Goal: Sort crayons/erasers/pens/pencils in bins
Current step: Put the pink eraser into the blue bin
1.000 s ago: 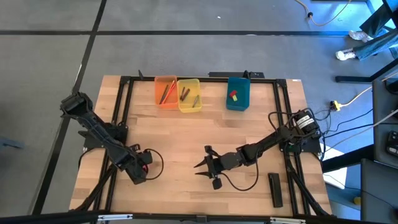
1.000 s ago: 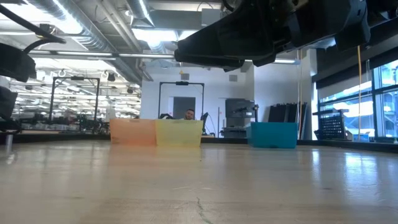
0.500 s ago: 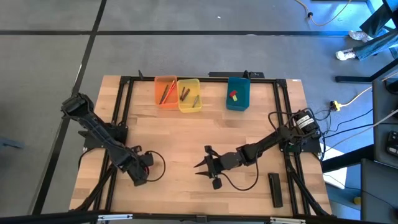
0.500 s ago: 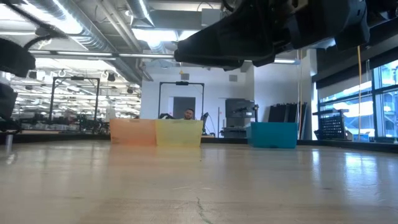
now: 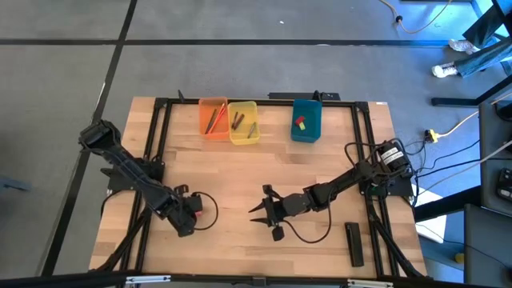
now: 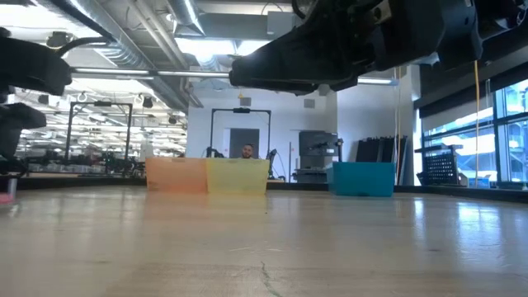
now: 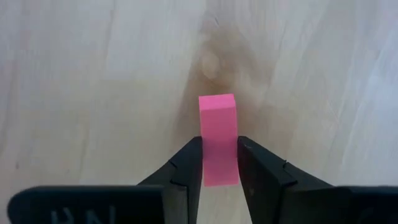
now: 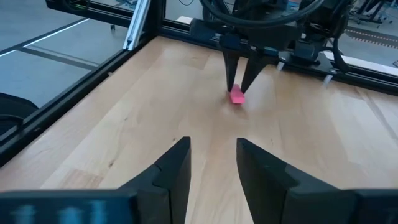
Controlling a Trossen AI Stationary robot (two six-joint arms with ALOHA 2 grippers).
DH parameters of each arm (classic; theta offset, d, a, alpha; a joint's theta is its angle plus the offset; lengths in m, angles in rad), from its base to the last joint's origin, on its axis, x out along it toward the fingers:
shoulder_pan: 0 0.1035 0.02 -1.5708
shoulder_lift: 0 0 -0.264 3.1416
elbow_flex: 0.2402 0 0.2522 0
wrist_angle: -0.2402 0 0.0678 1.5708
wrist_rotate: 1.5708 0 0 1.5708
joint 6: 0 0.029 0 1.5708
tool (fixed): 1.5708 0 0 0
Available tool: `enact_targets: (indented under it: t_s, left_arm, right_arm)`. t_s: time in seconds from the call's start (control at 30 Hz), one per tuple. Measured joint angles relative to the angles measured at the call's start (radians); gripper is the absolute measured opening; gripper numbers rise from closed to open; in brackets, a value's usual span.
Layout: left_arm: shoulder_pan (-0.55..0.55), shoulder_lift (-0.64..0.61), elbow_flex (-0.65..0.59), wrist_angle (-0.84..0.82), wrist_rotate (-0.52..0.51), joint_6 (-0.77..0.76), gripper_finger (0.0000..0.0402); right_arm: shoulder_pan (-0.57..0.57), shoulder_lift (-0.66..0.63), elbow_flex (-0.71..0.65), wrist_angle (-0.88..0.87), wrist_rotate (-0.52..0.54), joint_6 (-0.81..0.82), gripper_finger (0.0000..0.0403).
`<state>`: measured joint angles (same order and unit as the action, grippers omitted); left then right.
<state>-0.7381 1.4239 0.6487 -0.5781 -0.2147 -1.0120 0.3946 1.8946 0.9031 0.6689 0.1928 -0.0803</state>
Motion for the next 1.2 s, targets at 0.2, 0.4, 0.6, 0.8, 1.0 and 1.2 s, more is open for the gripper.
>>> enact_targets:
  t_s: [0.2, 0.4, 0.6, 0.8, 1.0, 1.2]
  left_arm:
    - [0.045, -0.001, 0.000, 0.048, -0.004, 0.056, 0.0091]
    - [0.094, -0.002, 0.001, 0.195, -0.003, 0.169, 0.0091]
    - [0.179, -0.002, 0.002, 0.364, 0.073, 0.298, 0.0091]
    - [0.266, -0.002, 0.003, 0.515, 0.147, 0.414, 0.0091]
    - [0.339, -0.003, 0.003, 0.531, 0.212, 0.446, 0.0091]
    - [0.364, -0.003, 0.003, 0.549, 0.267, 0.447, 0.0091]
  right_arm:
    - [0.000, 0.000, 0.000, 0.000, -0.001, -0.006, 0.0131]
    - [0.001, 0.006, 0.000, 0.009, -0.014, -0.200, 0.0131]
    - [0.014, 0.060, 0.000, 0.033, -0.042, -0.412, 0.0150]
    - [0.004, 0.142, 0.089, 0.033, -0.027, -0.459, 0.0200]
    - [-0.034, 0.228, 0.243, -0.055, -0.005, -0.569, 0.0228]
    - [-0.050, 0.300, 0.368, -0.173, -0.003, -0.660, 0.0229]
